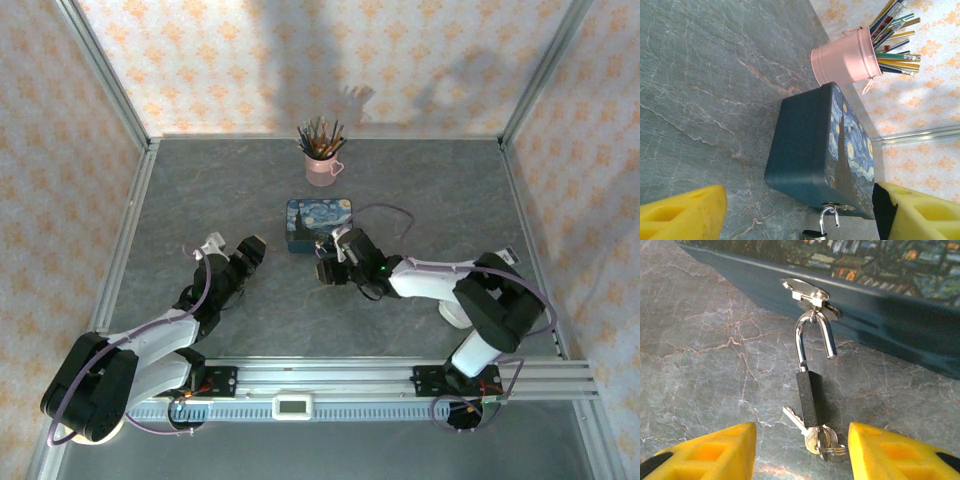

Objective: Unlock the padlock with the key

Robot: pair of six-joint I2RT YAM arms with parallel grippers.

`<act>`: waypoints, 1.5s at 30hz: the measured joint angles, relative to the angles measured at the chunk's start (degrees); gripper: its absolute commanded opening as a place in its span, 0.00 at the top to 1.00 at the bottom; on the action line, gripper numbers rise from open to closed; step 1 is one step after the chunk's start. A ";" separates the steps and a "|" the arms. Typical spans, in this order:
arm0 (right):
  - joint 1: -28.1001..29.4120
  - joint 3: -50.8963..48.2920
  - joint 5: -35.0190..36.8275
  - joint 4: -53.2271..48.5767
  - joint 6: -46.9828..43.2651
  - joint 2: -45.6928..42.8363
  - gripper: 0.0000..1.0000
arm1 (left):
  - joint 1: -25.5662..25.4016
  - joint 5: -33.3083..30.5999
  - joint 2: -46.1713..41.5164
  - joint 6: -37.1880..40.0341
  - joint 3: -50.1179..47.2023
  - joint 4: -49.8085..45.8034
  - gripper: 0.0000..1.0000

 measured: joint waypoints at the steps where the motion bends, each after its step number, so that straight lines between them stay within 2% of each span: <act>1: 0.00 -0.22 -0.04 0.76 -0.17 0.15 0.53 | 0.00 0.00 0.00 0.00 0.00 0.00 0.25; 4: 0.00 -0.57 -0.79 3.13 -0.55 1.11 0.65 | 0.00 0.11 0.22 -0.02 0.04 0.02 0.25; 9: 0.00 -1.03 -1.09 5.64 -1.53 2.84 0.72 | 0.00 0.50 0.74 -0.02 0.15 0.02 0.25; 12: 0.00 -1.03 -1.01 5.68 -2.56 3.23 0.72 | 0.00 0.85 0.74 -0.02 0.15 0.02 0.25; 16: 0.00 -1.03 0.04 5.60 -3.61 3.54 0.65 | 0.00 0.87 0.74 -0.07 0.15 0.02 0.25; 19: 0.00 -1.01 0.98 5.62 -4.11 4.00 0.66 | 0.00 0.87 0.70 -0.35 0.15 0.02 0.25; 29: -0.13 -1.01 0.66 6.51 -6.03 5.46 0.93 | 0.00 0.85 -0.42 -0.42 0.15 -0.04 0.25; 32: -0.57 -0.92 0.26 6.47 -9.01 5.46 1.00 | 0.00 0.85 -0.83 -0.42 0.15 -0.11 0.25; 38: -2.03 1.77 -0.55 3.96 -21.00 6.78 1.00 | 0.00 0.83 -1.66 -0.42 0.15 -0.37 0.25; 45: -5.18 6.97 -3.96 1.31 -30.97 10.29 1.00 | 0.00 0.87 -2.45 -0.37 0.15 -0.48 0.27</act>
